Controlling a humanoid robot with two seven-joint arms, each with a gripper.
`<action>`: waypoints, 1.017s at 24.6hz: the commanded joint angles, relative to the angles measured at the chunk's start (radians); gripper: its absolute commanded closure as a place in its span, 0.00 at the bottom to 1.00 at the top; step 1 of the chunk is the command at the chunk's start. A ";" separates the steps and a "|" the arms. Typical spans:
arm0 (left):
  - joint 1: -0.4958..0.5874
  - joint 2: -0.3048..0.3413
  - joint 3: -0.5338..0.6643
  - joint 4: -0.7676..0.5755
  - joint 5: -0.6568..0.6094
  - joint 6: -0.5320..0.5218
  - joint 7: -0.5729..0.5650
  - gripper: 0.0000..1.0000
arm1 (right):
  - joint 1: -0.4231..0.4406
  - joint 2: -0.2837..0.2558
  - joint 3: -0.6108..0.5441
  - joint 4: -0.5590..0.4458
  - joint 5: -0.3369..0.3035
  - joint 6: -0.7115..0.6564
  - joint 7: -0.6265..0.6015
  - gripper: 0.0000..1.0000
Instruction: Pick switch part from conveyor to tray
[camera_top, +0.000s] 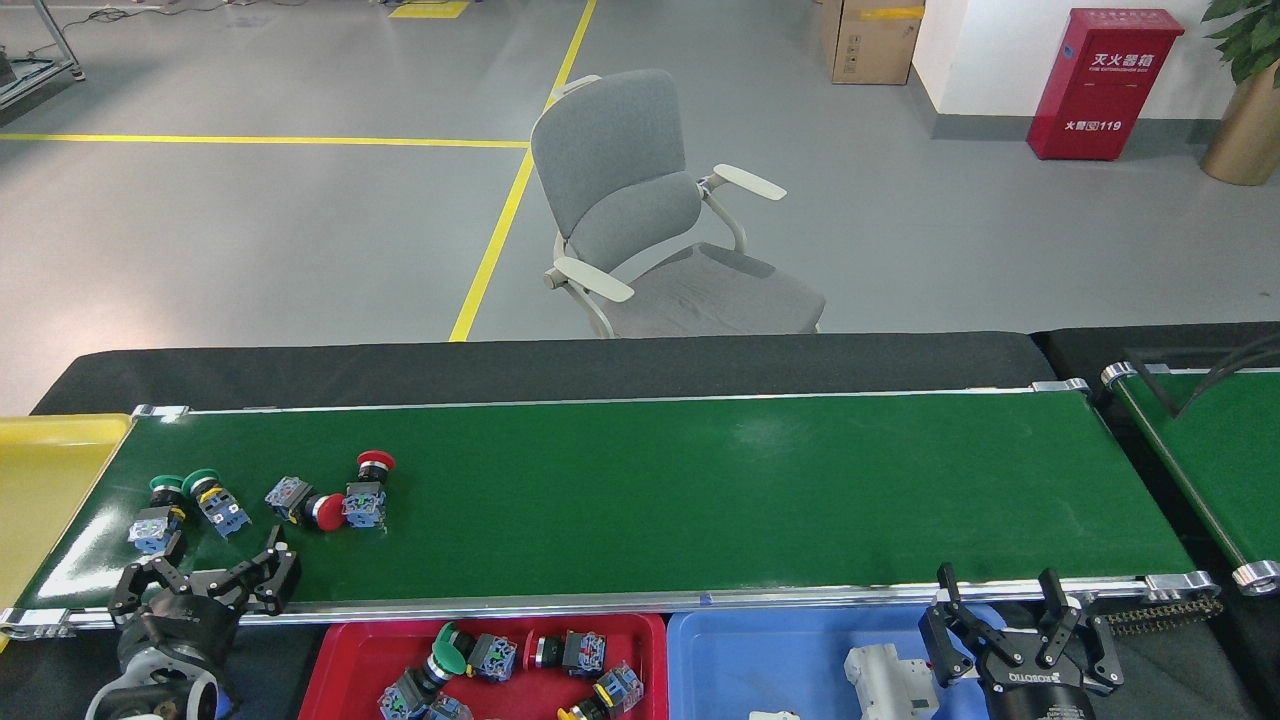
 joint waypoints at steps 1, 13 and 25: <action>-0.015 0.009 -0.008 0.000 0.010 0.003 0.018 0.00 | -0.004 -0.003 0.004 -0.016 0.001 -0.001 0.000 0.01; -0.280 0.029 -0.039 0.335 0.002 0.002 0.021 0.01 | -0.002 -0.003 0.015 -0.017 0.001 -0.001 0.002 0.01; -0.328 0.046 -0.097 0.473 0.014 -0.040 0.104 0.88 | -0.004 -0.006 0.021 -0.017 0.001 -0.001 0.002 0.01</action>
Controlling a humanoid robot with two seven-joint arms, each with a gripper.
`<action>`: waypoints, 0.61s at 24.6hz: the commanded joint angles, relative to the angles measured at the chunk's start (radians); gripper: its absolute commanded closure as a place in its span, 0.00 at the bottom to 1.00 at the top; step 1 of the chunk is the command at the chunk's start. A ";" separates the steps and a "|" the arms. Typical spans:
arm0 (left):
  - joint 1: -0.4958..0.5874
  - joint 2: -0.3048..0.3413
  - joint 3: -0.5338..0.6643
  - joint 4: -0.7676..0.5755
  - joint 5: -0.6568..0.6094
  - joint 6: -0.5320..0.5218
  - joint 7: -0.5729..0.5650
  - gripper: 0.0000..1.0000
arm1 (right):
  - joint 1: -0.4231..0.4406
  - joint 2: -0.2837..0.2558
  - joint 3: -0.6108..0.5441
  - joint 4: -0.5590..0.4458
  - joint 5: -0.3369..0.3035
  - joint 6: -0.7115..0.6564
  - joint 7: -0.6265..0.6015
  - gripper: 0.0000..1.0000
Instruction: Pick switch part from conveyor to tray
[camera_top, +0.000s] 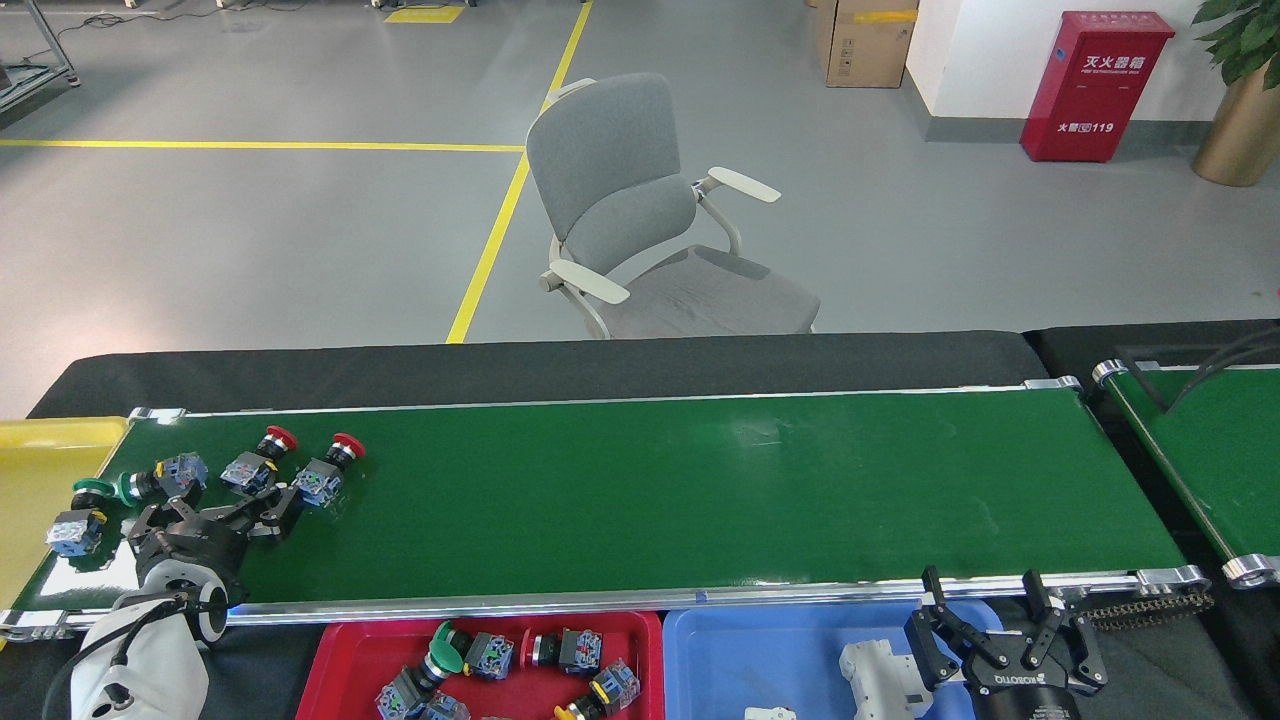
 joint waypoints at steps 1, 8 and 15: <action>-0.014 -0.007 -0.006 0.007 0.011 -0.020 0.022 0.92 | -0.005 -0.006 0.000 -0.016 0.001 0.000 -0.002 0.01; -0.017 0.005 -0.004 0.002 0.110 -0.040 0.044 0.98 | -0.005 -0.005 0.012 -0.016 0.001 0.000 0.000 0.01; 0.012 0.022 -0.010 -0.150 0.228 -0.182 0.001 0.97 | -0.002 -0.003 0.012 -0.016 0.001 0.002 -0.002 0.01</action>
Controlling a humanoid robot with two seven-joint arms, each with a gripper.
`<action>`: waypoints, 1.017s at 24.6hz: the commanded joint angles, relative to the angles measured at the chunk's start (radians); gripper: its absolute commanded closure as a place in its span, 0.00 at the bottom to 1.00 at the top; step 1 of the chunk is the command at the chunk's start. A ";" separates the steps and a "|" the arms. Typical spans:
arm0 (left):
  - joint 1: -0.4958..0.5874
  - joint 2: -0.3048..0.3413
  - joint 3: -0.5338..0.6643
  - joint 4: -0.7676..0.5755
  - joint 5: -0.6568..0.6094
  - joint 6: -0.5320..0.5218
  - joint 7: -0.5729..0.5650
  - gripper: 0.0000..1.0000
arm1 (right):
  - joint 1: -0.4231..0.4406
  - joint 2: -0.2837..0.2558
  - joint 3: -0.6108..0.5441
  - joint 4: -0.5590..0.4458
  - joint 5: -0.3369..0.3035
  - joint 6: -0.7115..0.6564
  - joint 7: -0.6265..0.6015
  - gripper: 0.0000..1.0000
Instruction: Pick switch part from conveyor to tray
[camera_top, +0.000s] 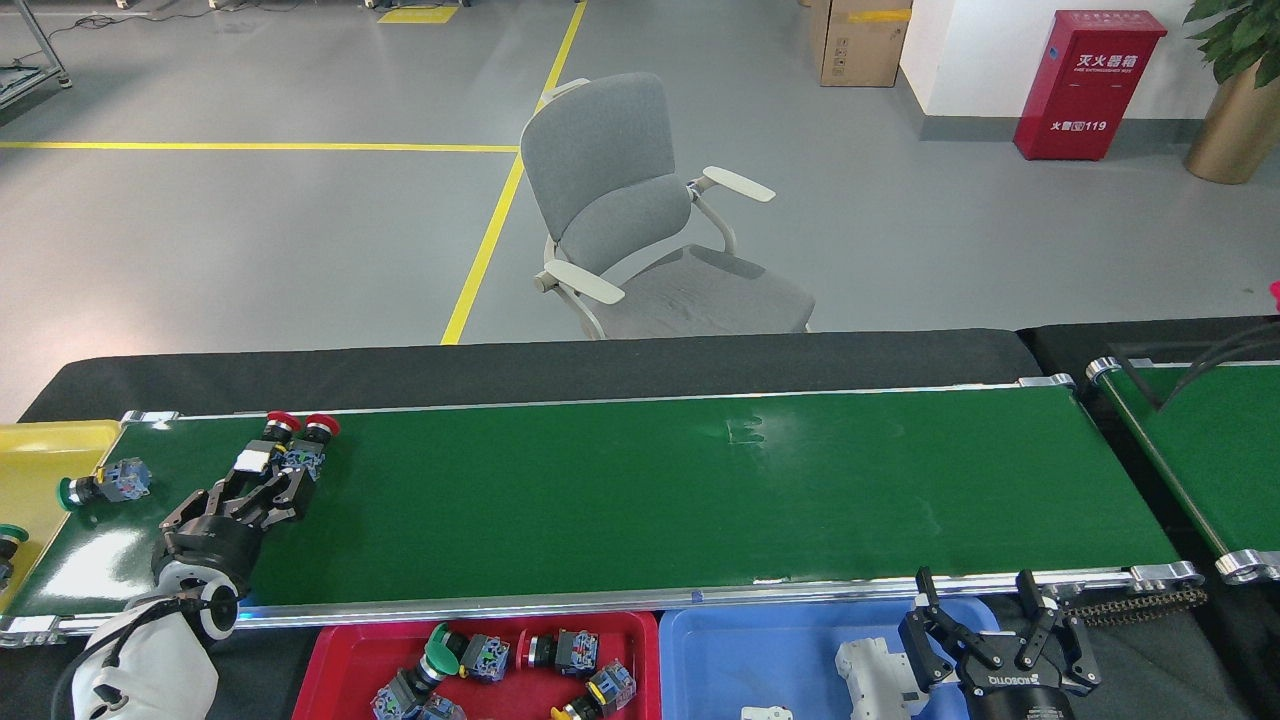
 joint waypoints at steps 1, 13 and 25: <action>0.019 0.011 0.002 -0.074 0.008 -0.064 -0.012 0.97 | -0.003 -0.003 -0.001 -0.016 0.001 0.002 -0.002 0.01; 0.575 -0.059 -0.021 -0.901 0.038 -0.460 -0.006 0.95 | -0.003 -0.003 -0.001 -0.017 0.001 0.002 0.000 0.01; 0.722 -0.147 -0.148 -1.015 -0.074 -0.460 -0.004 0.00 | 0.008 -0.003 -0.004 -0.027 0.001 0.003 0.000 0.01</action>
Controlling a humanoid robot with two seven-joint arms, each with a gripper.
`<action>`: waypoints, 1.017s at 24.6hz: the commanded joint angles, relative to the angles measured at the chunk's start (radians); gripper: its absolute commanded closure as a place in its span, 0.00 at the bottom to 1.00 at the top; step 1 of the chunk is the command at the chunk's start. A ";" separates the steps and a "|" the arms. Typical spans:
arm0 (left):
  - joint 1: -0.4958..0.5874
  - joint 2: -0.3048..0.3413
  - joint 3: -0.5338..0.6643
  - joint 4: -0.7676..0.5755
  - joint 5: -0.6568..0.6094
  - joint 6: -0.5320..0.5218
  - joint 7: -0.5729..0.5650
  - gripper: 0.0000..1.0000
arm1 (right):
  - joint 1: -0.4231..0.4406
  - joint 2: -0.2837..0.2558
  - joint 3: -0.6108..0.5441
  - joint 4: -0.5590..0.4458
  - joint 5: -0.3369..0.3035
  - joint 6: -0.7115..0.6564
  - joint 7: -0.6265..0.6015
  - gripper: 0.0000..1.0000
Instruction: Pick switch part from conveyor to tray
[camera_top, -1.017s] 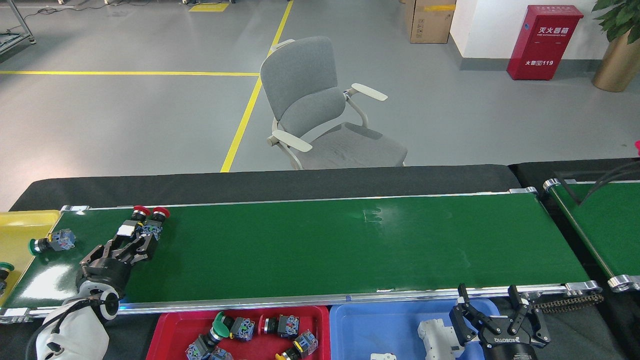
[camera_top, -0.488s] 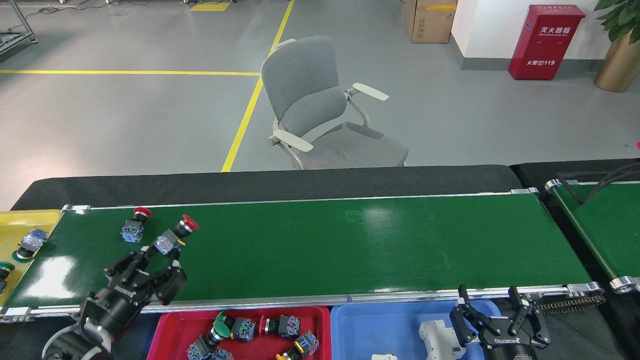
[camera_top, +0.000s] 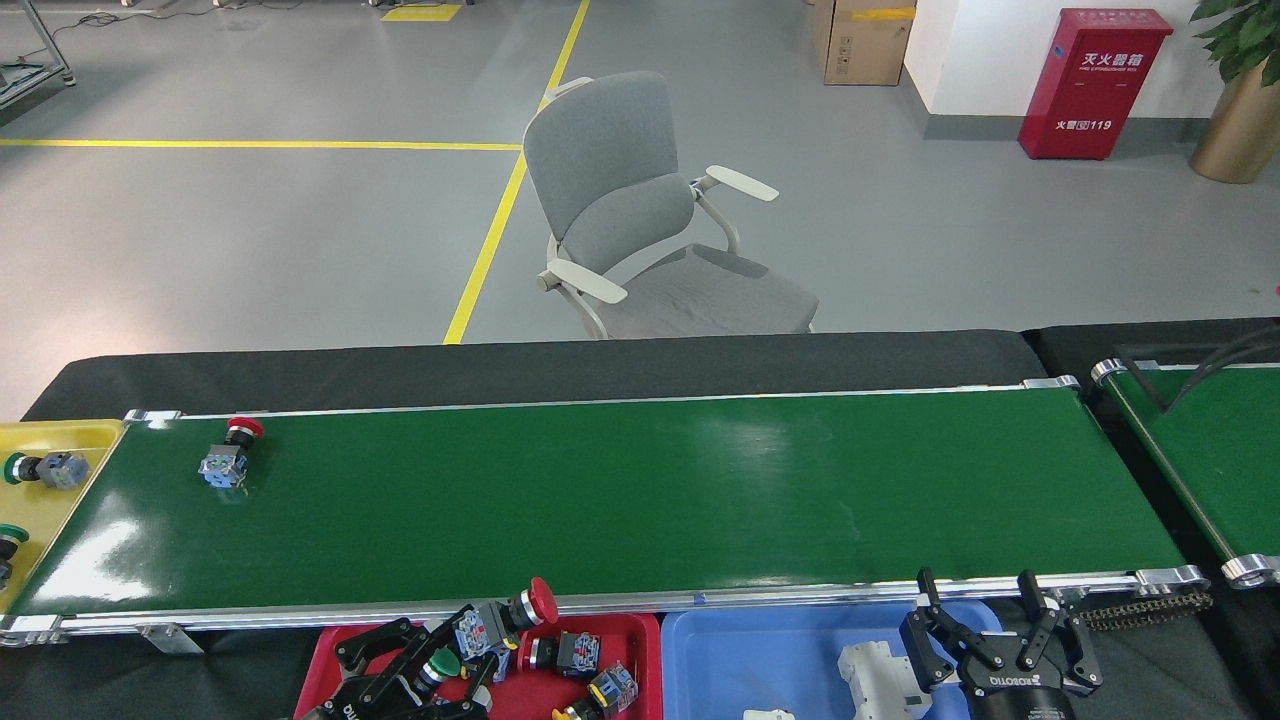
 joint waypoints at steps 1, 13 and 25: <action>-0.001 -0.017 0.014 -0.012 -0.001 -0.003 0.007 0.00 | -0.001 -0.003 -0.004 -0.017 0.001 0.002 -0.002 0.01; -0.013 -0.089 0.410 0.069 0.020 -0.003 -0.002 0.00 | 0.002 -0.003 -0.006 -0.022 0.001 0.002 -0.002 0.01; -0.043 -0.040 0.447 0.172 0.045 0.296 -0.069 0.00 | 0.009 -0.003 -0.004 -0.024 0.001 0.002 0.001 0.01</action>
